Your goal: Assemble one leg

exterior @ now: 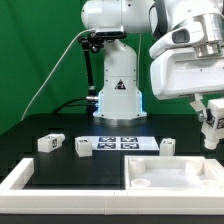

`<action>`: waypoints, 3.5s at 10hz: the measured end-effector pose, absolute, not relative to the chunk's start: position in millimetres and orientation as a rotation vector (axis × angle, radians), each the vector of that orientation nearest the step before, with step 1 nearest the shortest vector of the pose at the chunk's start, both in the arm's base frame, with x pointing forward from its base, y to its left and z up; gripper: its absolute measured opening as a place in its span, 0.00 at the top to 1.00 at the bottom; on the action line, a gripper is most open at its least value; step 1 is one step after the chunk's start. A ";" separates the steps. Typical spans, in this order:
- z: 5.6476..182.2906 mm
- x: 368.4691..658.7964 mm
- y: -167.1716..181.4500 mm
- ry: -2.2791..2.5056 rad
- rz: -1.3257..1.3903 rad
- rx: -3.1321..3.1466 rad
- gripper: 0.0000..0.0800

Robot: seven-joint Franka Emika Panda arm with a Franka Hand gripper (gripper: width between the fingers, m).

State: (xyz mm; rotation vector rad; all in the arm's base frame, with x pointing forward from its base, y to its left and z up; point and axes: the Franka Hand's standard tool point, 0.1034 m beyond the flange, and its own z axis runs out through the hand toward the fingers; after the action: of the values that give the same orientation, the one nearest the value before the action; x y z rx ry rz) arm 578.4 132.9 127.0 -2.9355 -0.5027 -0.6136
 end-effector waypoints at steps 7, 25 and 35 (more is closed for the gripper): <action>112.7 622.4 113.5 -0.544 -0.800 -2.913 0.64; 67.1 618.8 116.3 -0.504 -0.901 -2.891 0.37; 97.8 619.9 118.8 -0.540 -0.812 -2.906 0.19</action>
Offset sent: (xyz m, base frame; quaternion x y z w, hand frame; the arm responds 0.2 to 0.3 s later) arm 0.0468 -0.0093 0.0019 -0.0120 0.1782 -0.0631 0.9819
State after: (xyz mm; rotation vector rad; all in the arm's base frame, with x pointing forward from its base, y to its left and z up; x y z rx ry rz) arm 619.9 118.8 97.8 -2.9056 -0.5404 -0.8122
